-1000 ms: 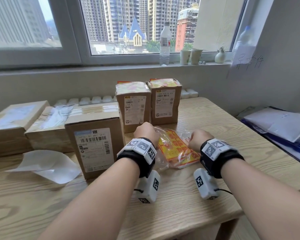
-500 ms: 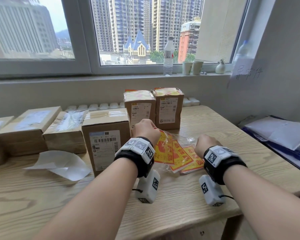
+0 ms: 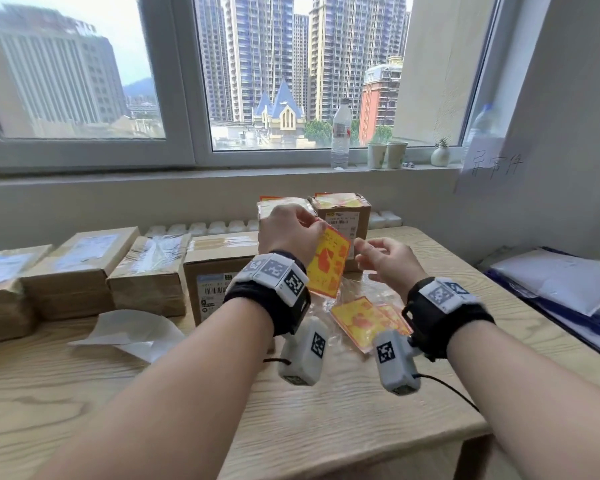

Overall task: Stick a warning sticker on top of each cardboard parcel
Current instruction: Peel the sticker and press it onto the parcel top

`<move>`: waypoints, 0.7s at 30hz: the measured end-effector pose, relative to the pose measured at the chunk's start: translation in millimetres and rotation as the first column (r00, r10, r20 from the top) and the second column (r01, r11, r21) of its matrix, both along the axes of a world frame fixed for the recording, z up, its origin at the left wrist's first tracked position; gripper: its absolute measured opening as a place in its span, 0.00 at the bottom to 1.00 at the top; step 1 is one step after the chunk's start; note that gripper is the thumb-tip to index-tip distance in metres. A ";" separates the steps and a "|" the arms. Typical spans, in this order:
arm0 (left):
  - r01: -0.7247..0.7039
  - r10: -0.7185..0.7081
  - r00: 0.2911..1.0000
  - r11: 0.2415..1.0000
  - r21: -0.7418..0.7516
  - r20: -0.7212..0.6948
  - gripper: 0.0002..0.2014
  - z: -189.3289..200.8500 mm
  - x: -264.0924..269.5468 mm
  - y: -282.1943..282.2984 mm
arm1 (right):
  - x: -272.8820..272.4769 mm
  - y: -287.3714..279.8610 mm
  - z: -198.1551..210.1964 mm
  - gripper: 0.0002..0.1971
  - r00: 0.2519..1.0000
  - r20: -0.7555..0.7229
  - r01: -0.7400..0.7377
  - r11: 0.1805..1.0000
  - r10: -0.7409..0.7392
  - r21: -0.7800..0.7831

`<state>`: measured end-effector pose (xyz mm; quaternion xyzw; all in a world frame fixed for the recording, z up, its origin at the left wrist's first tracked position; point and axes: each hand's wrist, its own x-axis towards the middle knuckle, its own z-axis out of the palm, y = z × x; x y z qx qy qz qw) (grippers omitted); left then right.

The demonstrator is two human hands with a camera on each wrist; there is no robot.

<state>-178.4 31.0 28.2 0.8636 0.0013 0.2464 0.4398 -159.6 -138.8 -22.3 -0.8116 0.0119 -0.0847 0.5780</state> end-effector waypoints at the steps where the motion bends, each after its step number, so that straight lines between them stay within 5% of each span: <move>1: 0.015 -0.015 1.000 0.998 -0.058 0.001 0.08 3.2 -0.5 1.0 | -1.1 2.5 4.6 0.20 0.997 -0.039 -0.054 0.990 0.060 0.130; 3: 0.056 -0.061 0.998 0.981 -0.184 -0.017 0.08 7.5 -3.8 2.7 | -3.3 6.5 12.6 0.21 0.985 -0.073 -0.127 0.944 0.156 0.306; 6: 0.105 -0.152 0.982 0.933 -0.344 -0.113 0.05 11.2 -11.3 7.5 | -5.4 10.1 21.6 0.10 0.994 -0.036 -0.080 0.923 0.101 0.377; 21: 0.224 -0.362 0.906 0.848 -0.480 -0.218 0.09 9.2 -28.5 31.1 | -16.8 10.1 35.6 0.04 0.997 0.012 -0.071 0.979 0.070 0.189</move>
